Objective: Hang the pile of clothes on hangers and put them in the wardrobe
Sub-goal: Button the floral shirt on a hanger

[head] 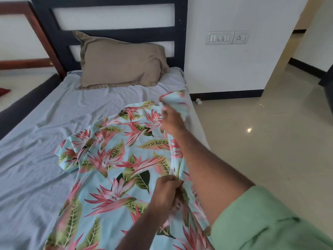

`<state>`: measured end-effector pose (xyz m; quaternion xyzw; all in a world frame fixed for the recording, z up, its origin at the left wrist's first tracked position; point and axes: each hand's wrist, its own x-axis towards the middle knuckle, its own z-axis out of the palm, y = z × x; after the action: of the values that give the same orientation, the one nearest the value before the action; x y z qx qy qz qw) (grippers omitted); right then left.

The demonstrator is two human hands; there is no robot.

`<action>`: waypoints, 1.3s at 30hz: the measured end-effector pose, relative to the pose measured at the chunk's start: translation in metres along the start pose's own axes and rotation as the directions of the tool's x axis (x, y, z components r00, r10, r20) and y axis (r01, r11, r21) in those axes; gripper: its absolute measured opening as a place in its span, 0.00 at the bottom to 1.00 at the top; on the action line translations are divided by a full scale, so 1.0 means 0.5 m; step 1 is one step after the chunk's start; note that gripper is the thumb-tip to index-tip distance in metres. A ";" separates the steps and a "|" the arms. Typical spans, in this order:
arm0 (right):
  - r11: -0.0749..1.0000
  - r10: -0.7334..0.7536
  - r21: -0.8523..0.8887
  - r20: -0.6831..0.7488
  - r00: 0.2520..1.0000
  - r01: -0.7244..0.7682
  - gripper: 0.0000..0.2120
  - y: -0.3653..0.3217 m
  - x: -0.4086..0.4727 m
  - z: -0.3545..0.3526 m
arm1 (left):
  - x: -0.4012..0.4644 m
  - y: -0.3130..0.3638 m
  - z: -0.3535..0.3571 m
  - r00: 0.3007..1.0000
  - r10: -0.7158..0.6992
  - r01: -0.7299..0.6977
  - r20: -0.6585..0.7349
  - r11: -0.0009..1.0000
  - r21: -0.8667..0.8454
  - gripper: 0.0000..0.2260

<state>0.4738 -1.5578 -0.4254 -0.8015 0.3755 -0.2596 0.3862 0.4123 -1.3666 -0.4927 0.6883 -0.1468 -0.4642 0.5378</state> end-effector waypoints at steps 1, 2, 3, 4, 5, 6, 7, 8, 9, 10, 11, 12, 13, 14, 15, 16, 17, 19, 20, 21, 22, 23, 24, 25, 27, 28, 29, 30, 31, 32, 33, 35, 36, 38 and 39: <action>0.995 -0.017 -0.093 0.191 0.981 0.035 0.21 -0.021 -0.008 0.032 | -0.002 -0.008 -0.010 1.000 -0.021 0.020 -0.007 1.000 -0.023 0.12; 0.987 0.006 -0.151 0.372 0.928 0.054 0.23 -0.030 -0.018 0.060 | -0.006 -0.013 -0.014 1.000 -0.029 0.028 -0.003 0.999 -0.035 0.13; 0.981 0.030 -0.183 0.498 0.867 0.070 0.25 -0.039 -0.031 0.082 | -0.009 -0.013 -0.014 1.000 -0.026 0.026 0.006 0.999 -0.044 0.15; 0.978 0.024 -0.188 0.549 0.836 0.095 0.27 -0.044 -0.044 0.099 | -0.010 -0.013 -0.015 1.000 -0.021 0.021 0.010 0.998 -0.051 0.17; 0.978 -0.012 -0.168 0.540 0.841 0.122 0.25 -0.046 -0.061 0.106 | -0.011 -0.012 -0.014 1.000 -0.025 0.026 0.015 0.998 -0.061 0.18; 0.979 -0.075 -0.132 0.489 0.869 0.159 0.21 -0.044 -0.082 0.107 | -0.010 -0.012 -0.018 0.999 -0.041 0.042 0.010 0.997 -0.063 0.17; 0.976 -0.138 -0.100 0.415 0.899 0.196 0.17 -0.037 -0.108 0.097 | -0.006 -0.013 -0.020 0.998 -0.059 0.059 0.009 0.996 -0.070 0.15; 0.972 -0.185 -0.080 0.321 0.929 0.222 0.12 -0.019 -0.133 0.083 | 0.000 -0.016 -0.022 0.997 -0.073 0.073 0.009 0.994 -0.082 0.13; 0.970 -0.205 -0.081 0.224 0.953 0.228 0.08 0.004 -0.165 0.057 | 0.006 -0.023 -0.024 0.996 -0.087 0.088 0.015 0.991 -0.098 0.12; 0.967 -0.209 -0.115 0.140 0.968 0.226 0.06 0.029 -0.195 0.024 | 0.012 -0.025 -0.027 0.995 -0.097 0.099 0.016 0.989 -0.111 0.12; 0.963 -0.192 -0.172 0.094 0.977 0.206 0.06 0.054 -0.233 -0.013 | 0.013 -0.027 -0.029 0.994 -0.108 0.110 0.019 0.987 -0.117 0.13; 0.957 -0.162 -0.226 0.098 0.982 0.180 0.06 0.077 -0.271 -0.051 | 0.014 -0.023 -0.030 0.994 -0.108 0.110 0.024 0.988 -0.111 0.13; 0.954 -0.098 -0.265 0.157 0.983 0.137 0.06 0.094 -0.309 -0.086 | 0.017 -0.018 -0.029 0.994 -0.106 0.108 0.024 0.989 -0.103 0.14; 0.952 -0.013 -0.294 0.252 0.968 0.089 0.06 0.105 -0.358 -0.118 | 0.010 -0.017 -0.029 0.993 -0.112 0.114 0.023 0.989 -0.091 0.14; 0.945 0.074 -0.323 0.350 0.934 0.046 0.07 0.110 -0.398 -0.143 | 0.008 -0.012 -0.030 0.993 -0.113 0.114 0.027 0.990 -0.080 0.14; 0.933 0.154 -0.358 0.432 0.889 0.012 0.09 0.111 -0.446 -0.163 | -0.005 -0.011 -0.030 0.993 -0.117 0.118 0.030 0.991 -0.063 0.14; 0.920 0.215 -0.392 0.484 0.848 -0.010 0.11 0.110 -0.484 -0.175 | -0.009 -0.008 -0.031 0.993 -0.117 0.119 0.032 0.991 -0.053 0.13; 0.886 0.282 -0.462 0.488 0.826 -0.030 0.16 0.118 -0.541 -0.187 | -0.022 0.000 -0.028 0.991 -0.123 0.126 0.051 0.990 -0.068 0.13; 0.864 0.303 -0.502 0.464 0.832 -0.035 0.20 0.122 -0.557 -0.191 | -0.031 0.010 -0.027 0.990 -0.130 0.134 0.057 0.988 -0.079 0.13; 0.839 0.316 -0.543 0.438 0.841 -0.033 0.23 0.126 -0.573 -0.194 | -0.040 0.016 -0.024 0.989 -0.130 0.136 0.066 0.987 -0.087 0.13; 0.816 0.321 -0.577 0.417 0.851 -0.026 0.23 0.129 -0.584 -0.196 | -0.048 0.025 -0.022 0.990 -0.127 0.133 0.065 0.986 -0.098 0.13; 0.810 0.313 -0.587 0.402 0.860 -0.020 0.20 0.133 -0.593 -0.197 | -0.052 0.031 -0.021 0.992 -0.113 0.120 0.063 0.985 -0.124 0.13; 0.819 0.305 -0.573 0.394 0.867 -0.027 0.16 0.134 -0.606 -0.199 | -0.061 0.034 -0.021 0.993 -0.102 0.110 0.061 0.983 -0.145 0.12; 0.839 0.295 -0.543 0.395 0.870 -0.038 0.10 0.133 -0.617 -0.199 | -0.062 0.035 -0.024 0.994 -0.093 0.101 0.056 0.980 -0.173 0.11; 0.874 0.282 -0.481 0.399 0.873 -0.062 0.04 0.123 -0.640 -0.199 | -0.069 0.035 -0.028 0.994 -0.098 0.105 0.041 0.971 -0.216 0.12; 0.891 0.272 -0.447 0.393 0.878 -0.076 0.05 0.112 -0.649 -0.197 | -0.071 0.036 -0.030 0.993 -0.111 0.118 0.040 0.967 -0.227 0.12; 0.908 0.258 -0.411 0.384 0.886 -0.086 0.07 0.101 -0.660 -0.194 | -0.076 0.036 -0.030 0.992 -0.120 0.128 0.050 0.963 -0.235 0.11; 0.917 0.242 -0.390 0.372 0.896 -0.086 0.09 0.090 -0.667 -0.191 | -0.083 0.037 -0.031 0.989 -0.130 0.143 0.068 0.960 -0.239 0.10; 0.922 0.217 -0.381 0.355 0.910 -0.071 0.10 0.080 -0.675 -0.186 | -0.091 0.036 -0.031 0.986 -0.138 0.157 0.094 0.959 -0.238 0.10; 0.925 0.190 -0.378 0.339 0.922 -0.051 0.11 0.074 -0.684 -0.180 | -0.101 0.037 -0.031 0.984 -0.141 0.162 0.111 0.964 -0.210 0.11; 0.928 0.169 -0.370 0.328 0.930 -0.038 0.10 0.069 -0.692 -0.174 | -0.104 0.032 -0.030 0.983 -0.129 0.151 0.128 0.971 -0.184 0.12; 0.933 0.158 -0.360 0.345 0.925 -0.025 0.10 0.059 -0.710 -0.167 | -0.103 0.021 -0.030 0.985 -0.100 0.121 0.143 0.981 -0.154 0.10; 0.923 0.157 -0.385 0.363 0.918 -0.006 0.12 0.054 -0.718 -0.162 | -0.105 0.017 -0.033 0.985 -0.092 0.116 0.147 0.980 -0.159 0.08; 0.868 0.084 -0.486 0.345 0.935 0.101 0.13 0.035 -0.733 -0.151 | -0.108 0.013 -0.040 0.983 -0.094 0.127 0.161 0.969 -0.212 0.04; 0.828 0.001 -0.532 0.314 0.949 0.175 0.13 0.018 -0.740 -0.141 | -0.111 0.012 -0.046 0.983 -0.096 0.134 0.158 0.960 -0.247 0.04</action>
<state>0.2048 -1.2943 -0.4394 -0.9252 0.3338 -0.0320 0.1779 0.4033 -1.3161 -0.4611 0.5849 -0.0837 -0.5584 0.5823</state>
